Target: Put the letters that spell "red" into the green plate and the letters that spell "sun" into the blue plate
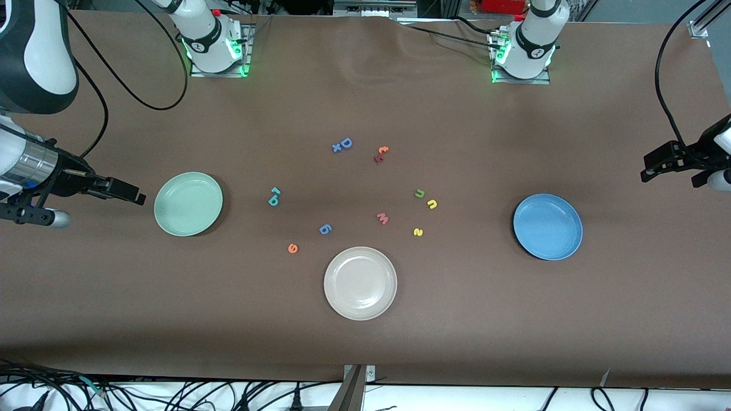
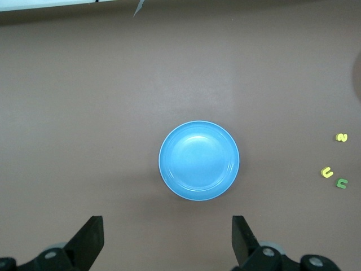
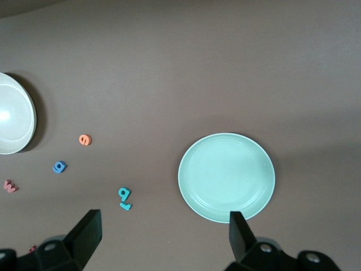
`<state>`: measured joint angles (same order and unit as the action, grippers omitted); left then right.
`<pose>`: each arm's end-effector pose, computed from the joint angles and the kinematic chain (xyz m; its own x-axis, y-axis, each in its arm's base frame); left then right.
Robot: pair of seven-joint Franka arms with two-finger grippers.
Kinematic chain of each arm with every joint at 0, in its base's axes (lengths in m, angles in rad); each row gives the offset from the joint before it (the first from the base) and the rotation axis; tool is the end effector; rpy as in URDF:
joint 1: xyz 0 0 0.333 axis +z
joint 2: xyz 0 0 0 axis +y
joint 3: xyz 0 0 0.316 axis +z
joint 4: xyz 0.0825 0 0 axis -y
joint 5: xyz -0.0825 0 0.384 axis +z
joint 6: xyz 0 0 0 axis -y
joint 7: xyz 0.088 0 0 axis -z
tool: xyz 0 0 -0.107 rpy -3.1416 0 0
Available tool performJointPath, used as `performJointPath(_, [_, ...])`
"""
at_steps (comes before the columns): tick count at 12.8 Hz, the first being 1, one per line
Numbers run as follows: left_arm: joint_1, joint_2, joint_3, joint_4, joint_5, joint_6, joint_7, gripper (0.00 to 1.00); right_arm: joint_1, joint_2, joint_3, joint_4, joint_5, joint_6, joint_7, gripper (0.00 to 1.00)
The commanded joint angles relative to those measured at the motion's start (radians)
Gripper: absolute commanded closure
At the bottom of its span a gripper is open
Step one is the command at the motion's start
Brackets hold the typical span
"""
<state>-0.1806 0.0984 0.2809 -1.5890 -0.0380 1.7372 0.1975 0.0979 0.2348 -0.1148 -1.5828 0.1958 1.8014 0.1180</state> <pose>0.5945 0.0489 0.5763 0.9941 -0.0937 0.0547 -0.0938 -0.9956 -0.0002 0.6329 0.0121 0.5009 0.9840 -0.1742 -0.0368 -0.1779 -0.9711 -0.1593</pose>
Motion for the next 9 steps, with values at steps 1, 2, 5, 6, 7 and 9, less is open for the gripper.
performJointPath(1, [0.004,-0.008,-0.003,0.006,-0.016,-0.018,0.005,0.0,-0.001,-0.029,0.0,-0.026,0.002,-0.004,-0.003,0.0])
performJointPath(2, [0.004,-0.008,-0.003,0.004,-0.016,-0.018,0.005,0.0,-0.001,-0.029,0.003,-0.026,0.002,-0.008,0.005,0.0])
performJointPath(5, [0.004,-0.008,-0.003,0.006,-0.016,-0.018,0.005,0.0,0.016,-0.026,0.009,-0.029,0.002,-0.008,0.026,0.0])
performJointPath(6, [0.004,-0.008,-0.003,0.004,-0.016,-0.018,0.005,0.0,0.025,-0.026,0.009,-0.029,0.002,-0.007,0.04,0.0])
performJointPath(7, [0.004,-0.008,-0.003,0.004,-0.016,-0.018,0.005,0.0,0.029,-0.025,0.009,-0.029,0.002,-0.007,0.043,0.0])
performJointPath(9, [0.006,-0.008,-0.003,0.004,-0.016,-0.019,0.005,0.0,0.033,-0.025,0.007,-0.032,0.002,-0.007,0.045,0.0])
